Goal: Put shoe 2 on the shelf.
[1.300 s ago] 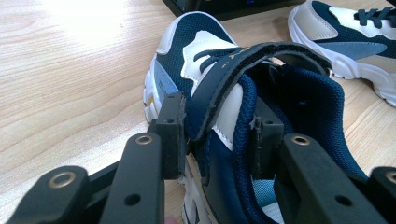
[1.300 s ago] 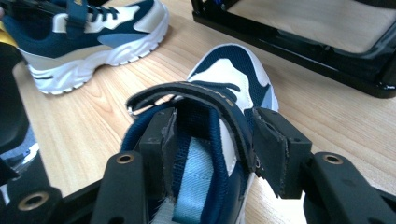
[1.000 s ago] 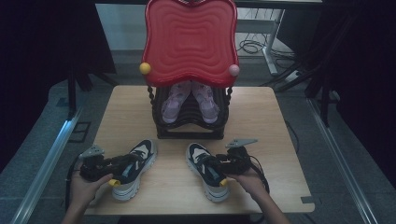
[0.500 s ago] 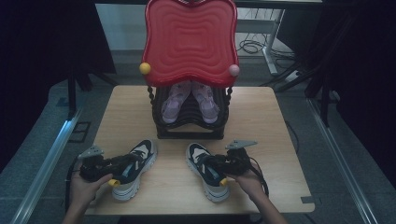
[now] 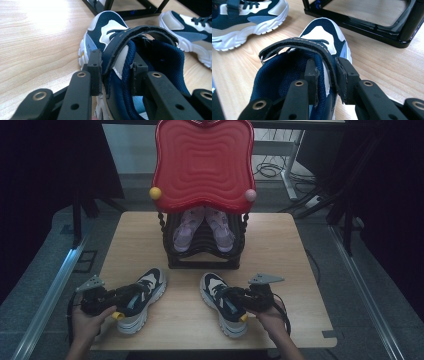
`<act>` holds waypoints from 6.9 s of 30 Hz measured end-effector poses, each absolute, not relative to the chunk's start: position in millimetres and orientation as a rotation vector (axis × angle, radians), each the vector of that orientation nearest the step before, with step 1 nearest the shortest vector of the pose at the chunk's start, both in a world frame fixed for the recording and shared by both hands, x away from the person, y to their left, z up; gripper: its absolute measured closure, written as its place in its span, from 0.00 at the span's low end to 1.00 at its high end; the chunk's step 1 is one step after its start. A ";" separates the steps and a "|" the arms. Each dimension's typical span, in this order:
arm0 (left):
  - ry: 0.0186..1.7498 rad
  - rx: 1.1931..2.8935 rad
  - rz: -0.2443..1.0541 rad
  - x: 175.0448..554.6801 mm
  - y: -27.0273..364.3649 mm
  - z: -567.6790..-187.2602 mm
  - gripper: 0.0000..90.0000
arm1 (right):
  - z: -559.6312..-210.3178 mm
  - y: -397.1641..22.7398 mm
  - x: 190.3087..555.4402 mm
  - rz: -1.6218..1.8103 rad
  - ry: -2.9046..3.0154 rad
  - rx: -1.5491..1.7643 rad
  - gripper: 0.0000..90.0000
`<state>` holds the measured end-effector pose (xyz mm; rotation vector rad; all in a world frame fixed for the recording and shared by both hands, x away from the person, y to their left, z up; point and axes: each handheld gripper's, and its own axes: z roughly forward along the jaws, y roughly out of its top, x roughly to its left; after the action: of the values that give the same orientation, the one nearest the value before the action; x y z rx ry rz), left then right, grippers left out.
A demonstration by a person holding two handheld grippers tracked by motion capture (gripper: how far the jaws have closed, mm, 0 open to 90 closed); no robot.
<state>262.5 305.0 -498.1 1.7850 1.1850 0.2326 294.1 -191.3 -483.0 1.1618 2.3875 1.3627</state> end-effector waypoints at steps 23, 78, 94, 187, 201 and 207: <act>1.160 1.615 0.183 251.4 313.5 -487.5 0.76 | -489.3 -246.7 267.9 1.763 2.052 1.215 0.81; 1.076 1.269 0.277 278.6 325.8 -420.8 0.75 | -448.5 -312.1 293.1 2.036 1.348 1.400 0.80; 1.048 1.213 0.314 297.8 323.6 -397.0 0.76 | -416.3 -305.8 318.9 2.075 1.305 1.332 0.80; 0.902 1.107 0.396 376.1 266.7 -226.7 0.76 | -218.2 -242.8 371.2 2.165 1.388 1.027 0.79; 0.908 1.141 0.379 405.9 231.0 -208.4 0.76 | -204.7 -219.0 408.5 2.160 1.421 1.086 0.79; 0.922 1.162 0.384 425.1 211.3 -205.3 0.76 | -200.9 -206.3 425.2 2.112 1.458 1.105 0.79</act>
<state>425.1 211.3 -205.3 1.1624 0.9223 0.3837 425.2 -206.3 -200.9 1.1051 1.4578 2.1116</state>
